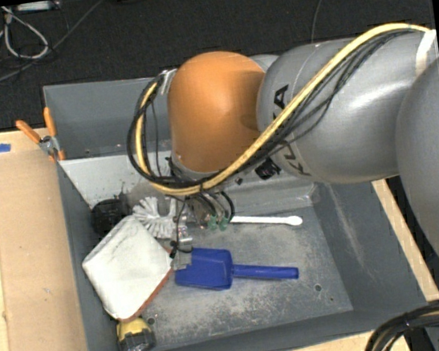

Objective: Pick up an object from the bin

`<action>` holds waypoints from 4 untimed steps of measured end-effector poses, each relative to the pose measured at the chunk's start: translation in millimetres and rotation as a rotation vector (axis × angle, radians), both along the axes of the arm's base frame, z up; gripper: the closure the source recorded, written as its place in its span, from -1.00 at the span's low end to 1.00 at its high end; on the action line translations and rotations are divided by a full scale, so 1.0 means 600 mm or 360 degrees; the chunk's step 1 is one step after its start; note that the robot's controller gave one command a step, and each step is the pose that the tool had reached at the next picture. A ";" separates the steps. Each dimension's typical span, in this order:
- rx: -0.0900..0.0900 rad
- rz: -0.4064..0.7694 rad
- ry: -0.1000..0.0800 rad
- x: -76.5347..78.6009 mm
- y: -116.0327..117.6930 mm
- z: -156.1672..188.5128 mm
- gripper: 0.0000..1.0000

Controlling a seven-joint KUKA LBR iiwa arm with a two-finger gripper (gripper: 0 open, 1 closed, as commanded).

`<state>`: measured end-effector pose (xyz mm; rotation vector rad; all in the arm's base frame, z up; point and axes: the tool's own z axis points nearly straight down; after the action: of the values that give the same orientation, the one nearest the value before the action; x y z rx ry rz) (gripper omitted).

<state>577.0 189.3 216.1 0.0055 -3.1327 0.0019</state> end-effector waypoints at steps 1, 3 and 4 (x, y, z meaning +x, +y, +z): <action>0.0002 -0.0007 -0.0012 0.003 -0.002 0.008 -1.00; 0.0006 0.0222 -0.0015 -0.050 -0.125 -0.122 -1.00; 0.0000 -0.0137 -0.0004 -0.109 -0.163 -0.171 -1.00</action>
Offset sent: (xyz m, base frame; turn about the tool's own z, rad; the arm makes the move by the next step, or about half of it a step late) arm -0.0282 -0.0642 -0.1461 -0.0988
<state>511.8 91.6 113.5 -0.1291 -3.1324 0.0009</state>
